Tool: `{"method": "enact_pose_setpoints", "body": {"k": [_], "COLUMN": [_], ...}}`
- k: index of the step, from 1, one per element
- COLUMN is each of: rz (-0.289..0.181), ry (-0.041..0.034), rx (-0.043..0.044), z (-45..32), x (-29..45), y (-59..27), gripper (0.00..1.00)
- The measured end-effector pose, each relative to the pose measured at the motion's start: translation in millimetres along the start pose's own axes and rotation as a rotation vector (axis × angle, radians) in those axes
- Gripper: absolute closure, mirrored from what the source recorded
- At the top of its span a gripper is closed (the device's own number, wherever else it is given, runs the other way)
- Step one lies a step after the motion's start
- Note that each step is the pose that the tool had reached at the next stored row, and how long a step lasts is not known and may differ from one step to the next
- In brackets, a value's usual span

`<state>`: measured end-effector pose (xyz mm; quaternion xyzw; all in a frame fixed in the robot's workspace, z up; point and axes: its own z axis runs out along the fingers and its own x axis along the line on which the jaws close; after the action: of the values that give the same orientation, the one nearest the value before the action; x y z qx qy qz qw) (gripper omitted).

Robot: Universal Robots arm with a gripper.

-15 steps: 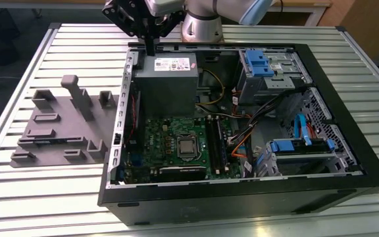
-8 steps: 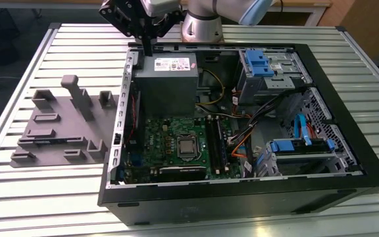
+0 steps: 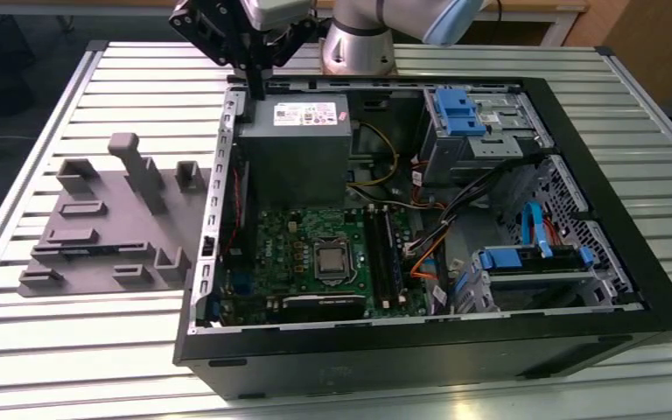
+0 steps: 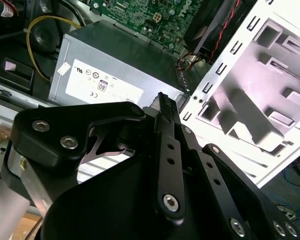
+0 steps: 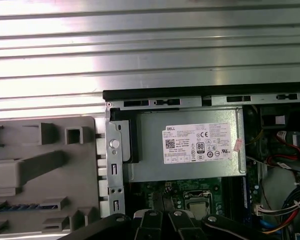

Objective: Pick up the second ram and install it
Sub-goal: 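Reach for the second ram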

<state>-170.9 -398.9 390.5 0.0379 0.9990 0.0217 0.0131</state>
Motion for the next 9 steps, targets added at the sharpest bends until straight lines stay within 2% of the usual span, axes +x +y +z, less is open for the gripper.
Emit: {"method": "enact_pose_setpoints", "body": {"k": [9], "rz": [0.0], "ry": [0.0], "rx": [0.0], "z": [0.5], "x": [4.4], "y": [-0.4], "gripper": [0.89]}}
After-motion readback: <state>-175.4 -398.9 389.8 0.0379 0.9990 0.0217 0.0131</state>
